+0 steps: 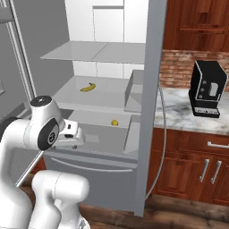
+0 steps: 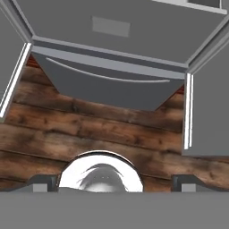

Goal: Fully open the fridge drawer.

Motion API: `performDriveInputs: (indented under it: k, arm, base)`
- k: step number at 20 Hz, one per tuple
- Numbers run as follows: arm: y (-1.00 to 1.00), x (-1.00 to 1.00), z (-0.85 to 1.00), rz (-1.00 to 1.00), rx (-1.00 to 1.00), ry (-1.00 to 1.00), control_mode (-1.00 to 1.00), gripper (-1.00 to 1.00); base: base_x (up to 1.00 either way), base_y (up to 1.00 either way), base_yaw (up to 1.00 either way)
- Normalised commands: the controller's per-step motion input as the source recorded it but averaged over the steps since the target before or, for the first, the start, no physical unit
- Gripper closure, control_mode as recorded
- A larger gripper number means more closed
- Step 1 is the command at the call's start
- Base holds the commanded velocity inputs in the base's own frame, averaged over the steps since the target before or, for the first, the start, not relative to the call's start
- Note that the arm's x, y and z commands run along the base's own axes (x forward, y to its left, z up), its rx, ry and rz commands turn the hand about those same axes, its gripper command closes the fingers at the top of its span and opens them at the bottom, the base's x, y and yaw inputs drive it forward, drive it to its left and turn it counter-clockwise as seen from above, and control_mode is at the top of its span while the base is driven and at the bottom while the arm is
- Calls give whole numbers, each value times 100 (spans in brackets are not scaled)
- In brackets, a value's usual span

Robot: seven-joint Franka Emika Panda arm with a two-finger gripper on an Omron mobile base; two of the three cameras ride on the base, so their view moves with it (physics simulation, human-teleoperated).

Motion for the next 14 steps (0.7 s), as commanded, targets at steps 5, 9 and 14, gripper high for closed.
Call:
performDriveInputs:
  k: [5, 9, 14]
  arm:
    - [22, 51, 0, 0, 0, 0, -100, -100]
    - [35, 58, 0, 0, 0, 0, -100, -100]
    - [14, 66, 0, 0, 1, 0, -100, -100]
  base:
    - [0, 0, 0]
    - [0, 0, 0]
    - [0, 0, 0]
